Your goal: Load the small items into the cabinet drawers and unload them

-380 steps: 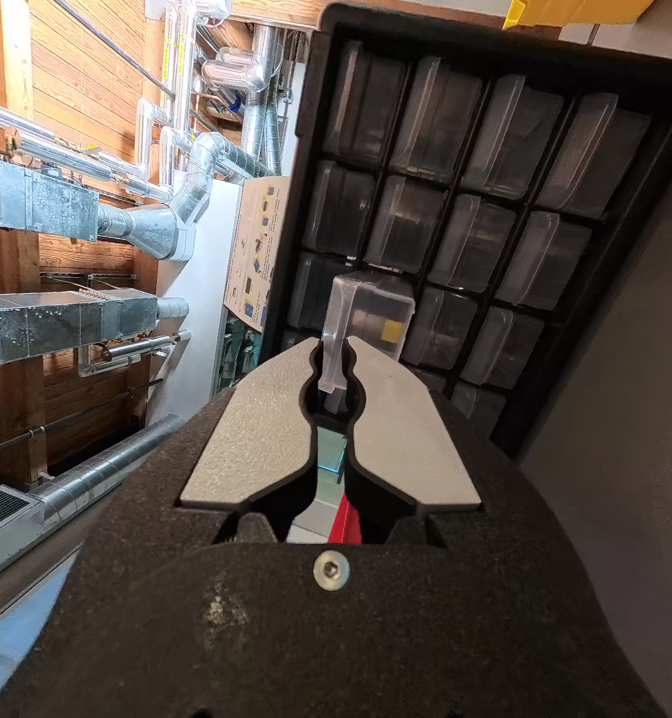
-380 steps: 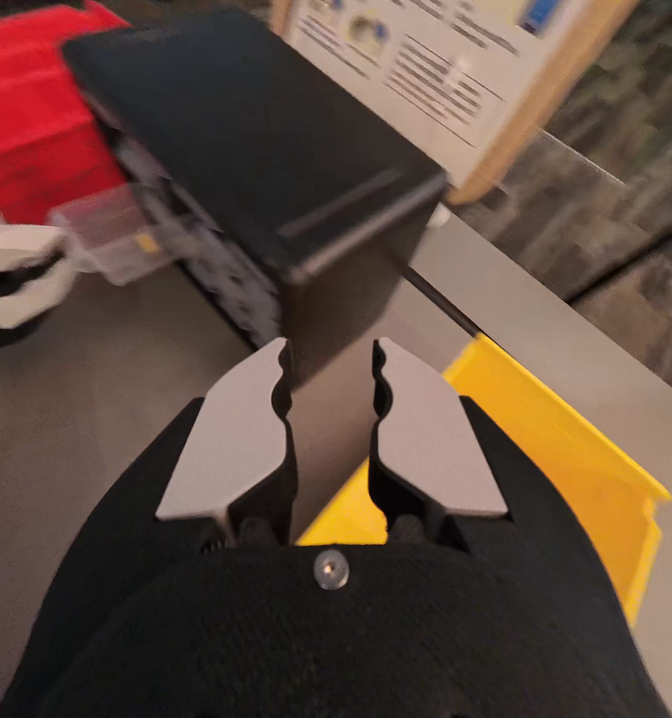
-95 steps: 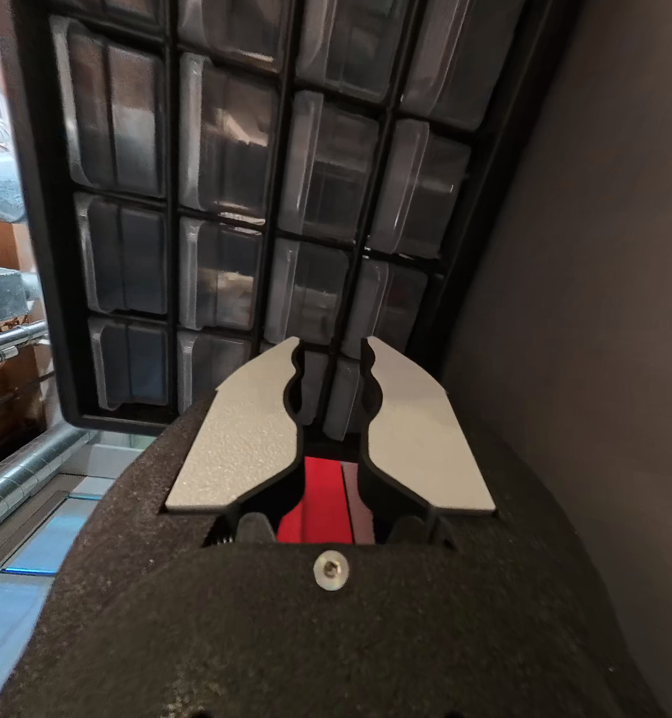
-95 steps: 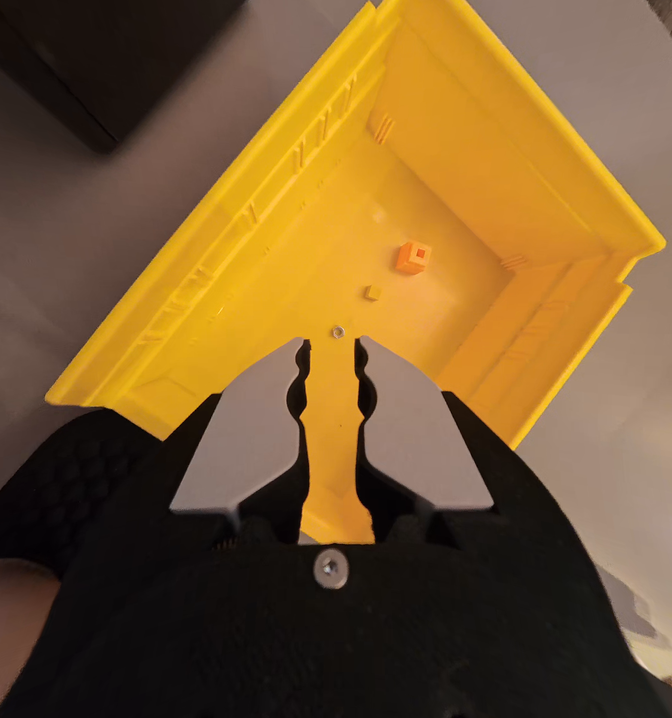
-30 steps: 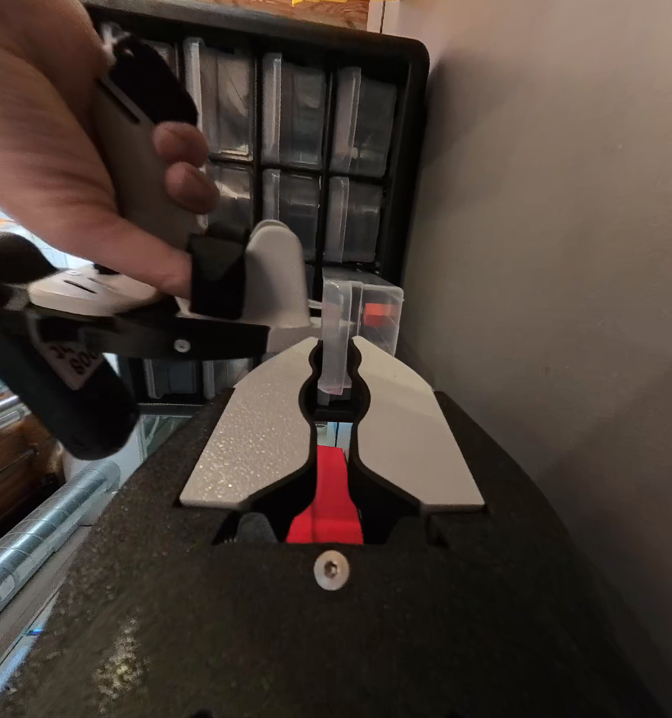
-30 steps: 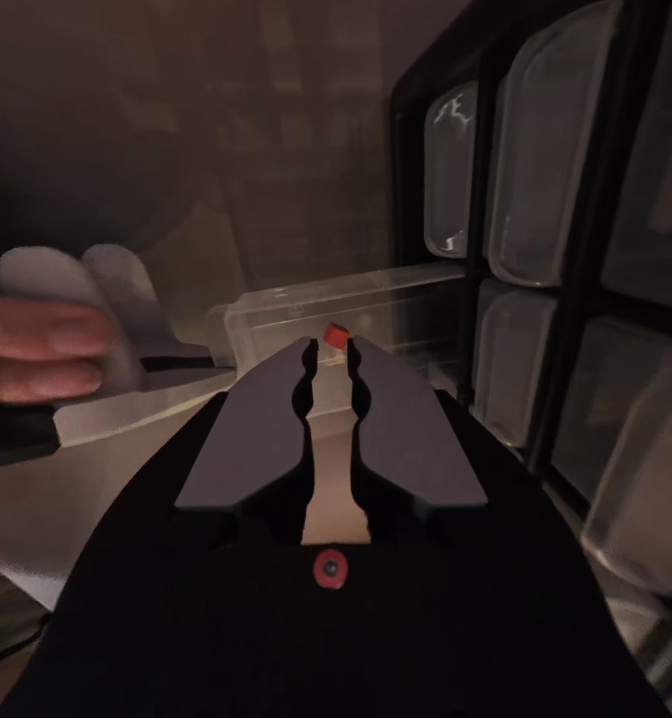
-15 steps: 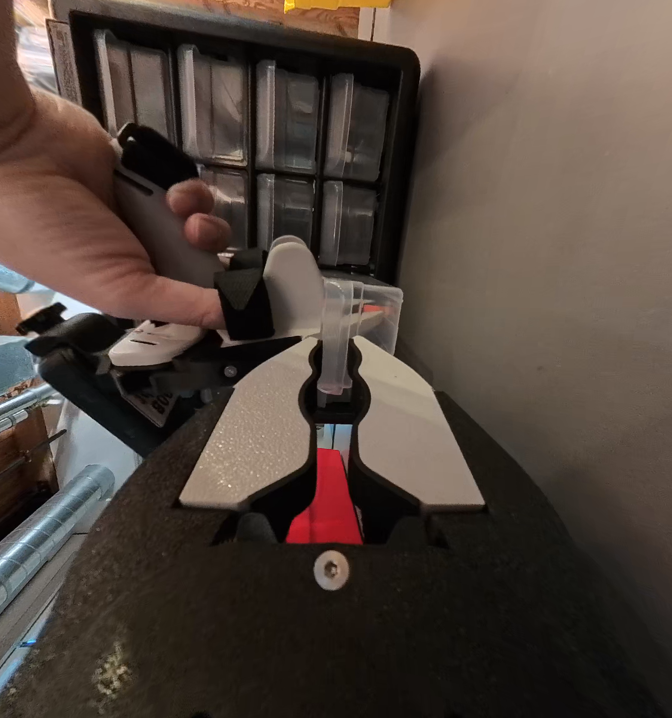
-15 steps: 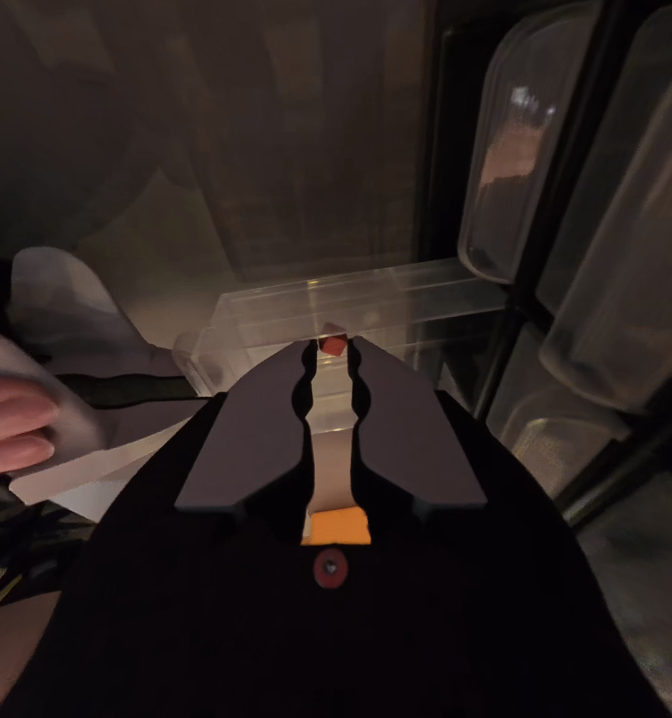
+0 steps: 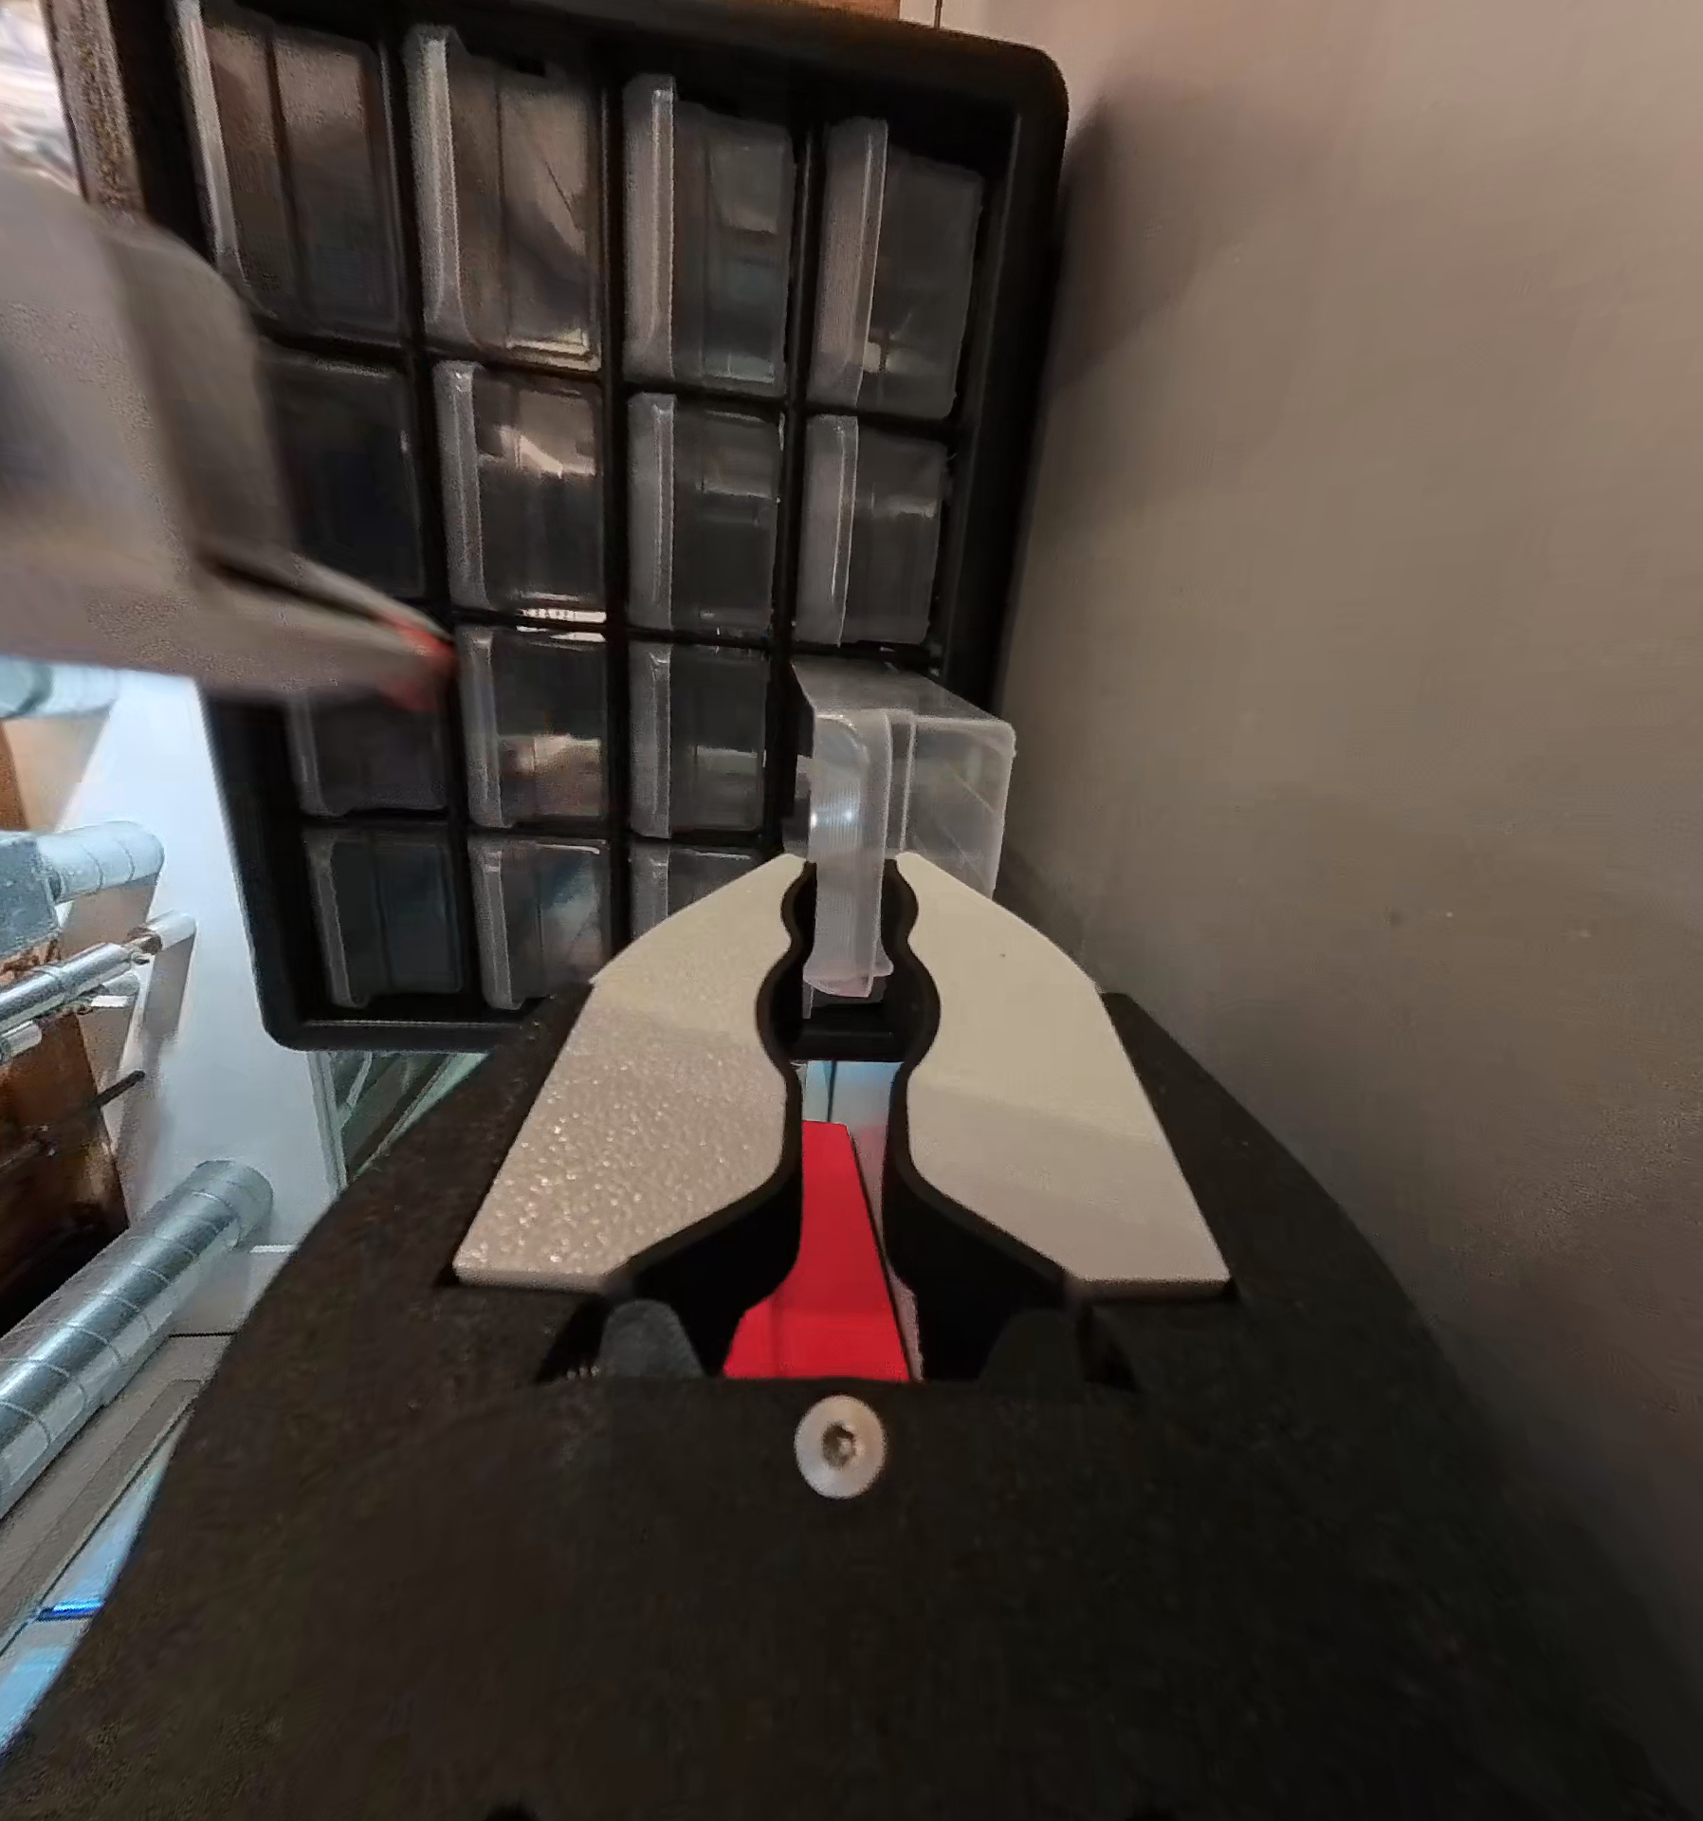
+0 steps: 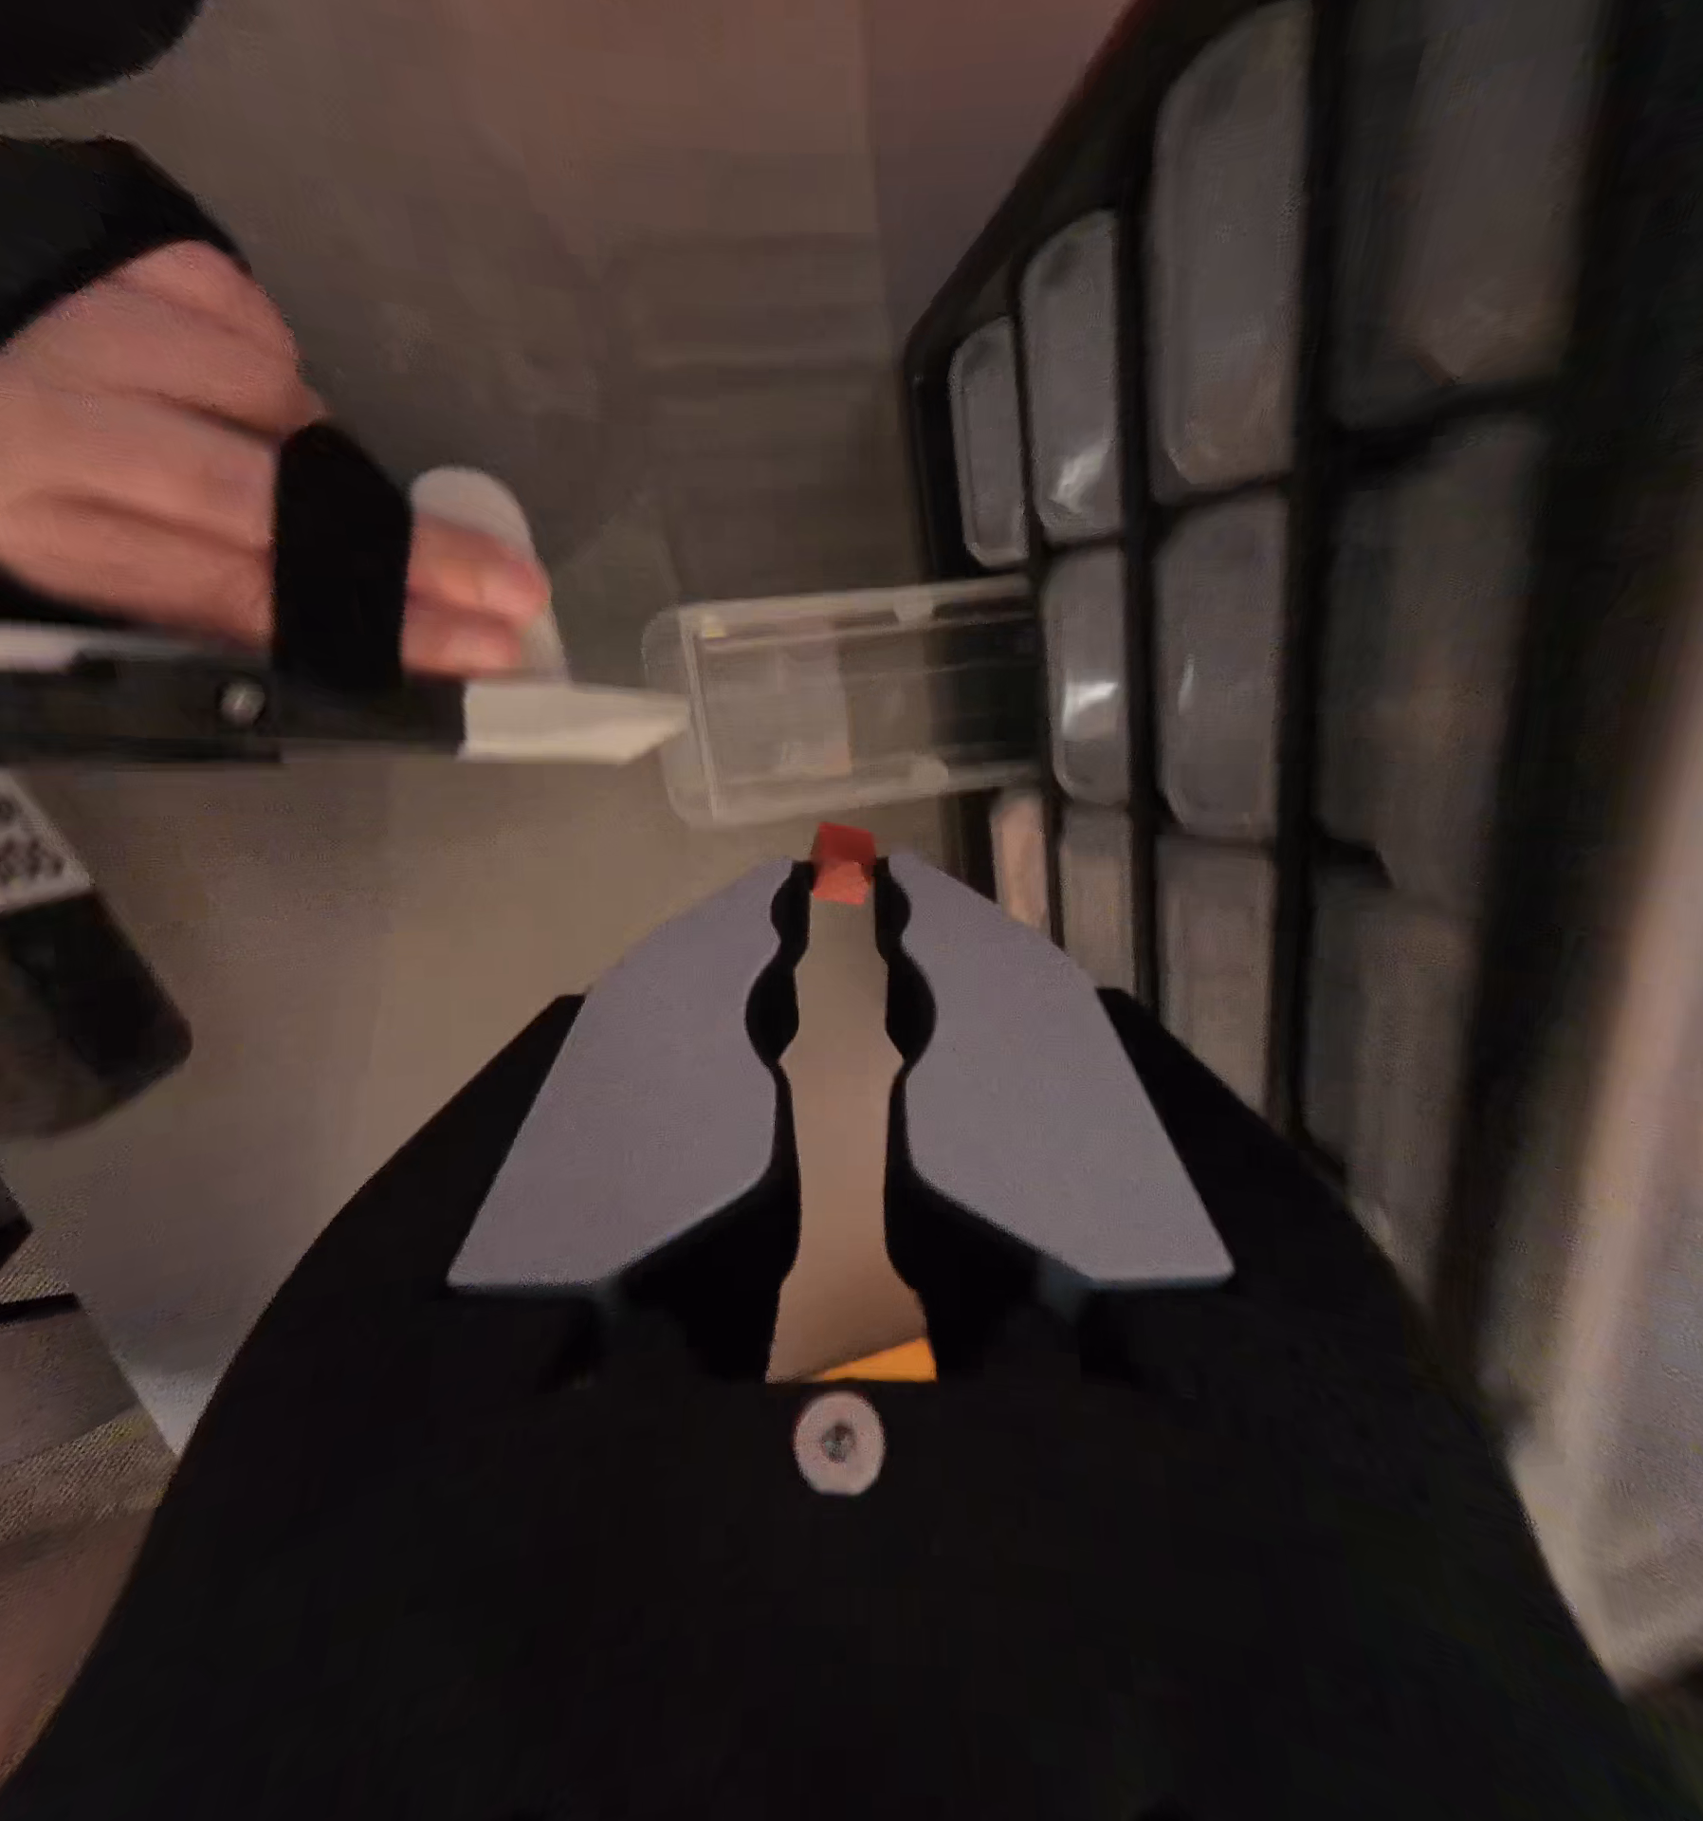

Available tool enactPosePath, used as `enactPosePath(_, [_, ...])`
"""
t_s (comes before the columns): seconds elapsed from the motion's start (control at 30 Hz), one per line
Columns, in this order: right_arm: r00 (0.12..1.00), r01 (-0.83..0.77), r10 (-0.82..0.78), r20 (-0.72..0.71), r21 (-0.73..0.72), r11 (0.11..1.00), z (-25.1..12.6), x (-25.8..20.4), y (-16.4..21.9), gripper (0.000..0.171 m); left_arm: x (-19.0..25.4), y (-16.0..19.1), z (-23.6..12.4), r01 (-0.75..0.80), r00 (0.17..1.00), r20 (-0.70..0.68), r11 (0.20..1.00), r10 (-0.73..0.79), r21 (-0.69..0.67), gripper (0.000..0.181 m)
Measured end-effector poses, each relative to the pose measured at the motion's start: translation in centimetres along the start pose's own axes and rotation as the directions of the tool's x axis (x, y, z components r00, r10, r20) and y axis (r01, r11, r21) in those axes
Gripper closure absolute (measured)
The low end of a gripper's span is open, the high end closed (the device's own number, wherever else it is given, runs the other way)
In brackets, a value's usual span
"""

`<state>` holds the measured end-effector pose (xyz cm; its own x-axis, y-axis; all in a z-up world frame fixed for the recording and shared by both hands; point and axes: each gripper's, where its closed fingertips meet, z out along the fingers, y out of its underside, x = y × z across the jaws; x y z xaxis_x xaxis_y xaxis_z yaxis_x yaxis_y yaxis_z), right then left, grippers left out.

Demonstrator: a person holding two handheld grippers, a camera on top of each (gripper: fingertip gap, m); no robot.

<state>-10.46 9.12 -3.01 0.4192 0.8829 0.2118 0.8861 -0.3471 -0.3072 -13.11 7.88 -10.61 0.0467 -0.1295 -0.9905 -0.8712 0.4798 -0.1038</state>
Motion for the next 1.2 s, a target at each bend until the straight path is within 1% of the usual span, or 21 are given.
enactPosePath(0.07, [0.997,-0.03,0.035,-0.07,0.071,0.997,-3.7,1.0,2.6,0.157,0.1,-0.1,0.1,-0.01,1.0,0.003,1.0,0.01,-0.001,0.169])
enactPosePath(0.1, [0.993,-0.065,0.074,-0.097,0.095,0.993,-5.4,1.7,4.6,0.157,0.1,-0.1,0.2,-0.023,1.0,0.008,1.0,0.023,-0.003,0.169])
enactPosePath(0.17, [0.971,-0.17,0.185,-0.154,0.102,0.98,-7.7,3.6,10.0,0.158,0.1,-0.2,0.5,-0.048,0.999,0.019,0.999,0.048,-0.009,0.169])
enactPosePath(0.2, [0.952,-0.238,0.253,-0.173,0.102,0.966,-8.2,4.6,12.9,0.158,0.1,-0.3,0.7,-0.053,0.998,0.024,0.999,0.053,-0.011,0.17])
enactPosePath(0.23, [0.928,-0.313,0.325,-0.18,0.094,0.945,-8.2,5.5,16.0,0.158,0.1,-0.2,0.8,-0.055,0.998,0.028,0.998,0.056,-0.015,0.17])
enactPosePath(0.3, [0.868,-0.466,0.459,-0.19,0.01,0.885,-7.4,7.2,22.4,0.157,0.1,0.0,1.3,-0.058,0.998,0.029,0.998,0.059,-0.032,0.169])
enactPosePath(0.37, [0.782,-0.609,0.586,-0.213,-0.06,0.791,-6.1,8.8,28.0,0.157,0.0,0.3,2.0,-0.062,0.998,0.03,0.997,0.063,-0.049,0.169])
enactPosePath(0.4, [0.739,-0.665,0.638,-0.215,-0.079,0.743,-5.3,9.4,30.1,0.157,-0.1,0.4,2.3,-0.066,0.997,0.032,0.996,0.068,-0.054,0.169])
enactPosePath(0.47, [0.675,-0.734,0.708,-0.206,-0.093,0.673,-3.6,10.6,32.9,0.158,-0.2,0.7,2.9,-0.07,0.997,0.032,0.995,0.072,-0.07,0.17])
enactPosePath(0.53, [0.655,-0.755,0.736,-0.169,-0.118,0.645,-1.9,11.1,34.2,0.158,-0.3,0.9,3.5,-0.074,0.997,0.028,0.994,0.077,-0.081,0.17])
enactPosePath(0.6, [0.653,-0.757,0.744,-0.14,-0.116,0.643,-0.4,11.8,34.5,0.158,-0.3,0.9,3.8,-0.092,0.995,0.028,0.992,0.094,-0.085,0.17])
enactPosePath(0.67, [0.635,-0.771,0.767,-0.097,-0.139,0.621,1.0,11.7,34.6,0.158,-0.4,1.0,4.2,-0.105,0.994,0.025,0.99,0.108,-0.093,0.17])
enactPosePath(0.73, [0.636,-0.757,0.77,-0.06,-0.245,0.606,2.0,9.9,35.2,0.158,-0.5,1.2,4.8,-0.111,0.993,0.023,0.988,0.114,-0.103,0.17])
enactPosePath(0.77, [0.655,-0.73,0.754,-0.051,-0.301,0.614,2.2,9.0,35.7,0.158,-0.6,1.2,5.1,-0.111,0.993,0.023,0.988,0.114,-0.108,0.17])
enactPosePath(0.8, [0.673,-0.705,0.738,-0.039,-0.332,0.626,2.4,8.3,35.8,0.158,-0.6,1.3,5.4,-0.112,0.993,0.02,0.988,0.115,-0.111,0.17])
enactPosePath(0.87, [0.666,-0.697,0.746,0.006,-0.352,0.625,2.5,7.3,35.4,0.158,-0.7,1.4,6.1,-0.117,0.993,0.019,0.986,0.12,-0.12,0.17])
enactPosePath(1.03, [0.655,-0.689,0.756,-0.012,-0.421,0.59,2.9,6.6,36.3,0.158,-0.8,1.6,7.2,-0.112,0.993,0.021,0.985,0.115,-0.134,0.17])
enactPosePath(1.2, [0.633,-0.711,0.773,-0.031,-0.418,0.566,3.3,6.9,36.8,0.157,-0.9,1.7,8.2,-0.102,0.994,0.014,0.984,0.106,-0.143,0.17])
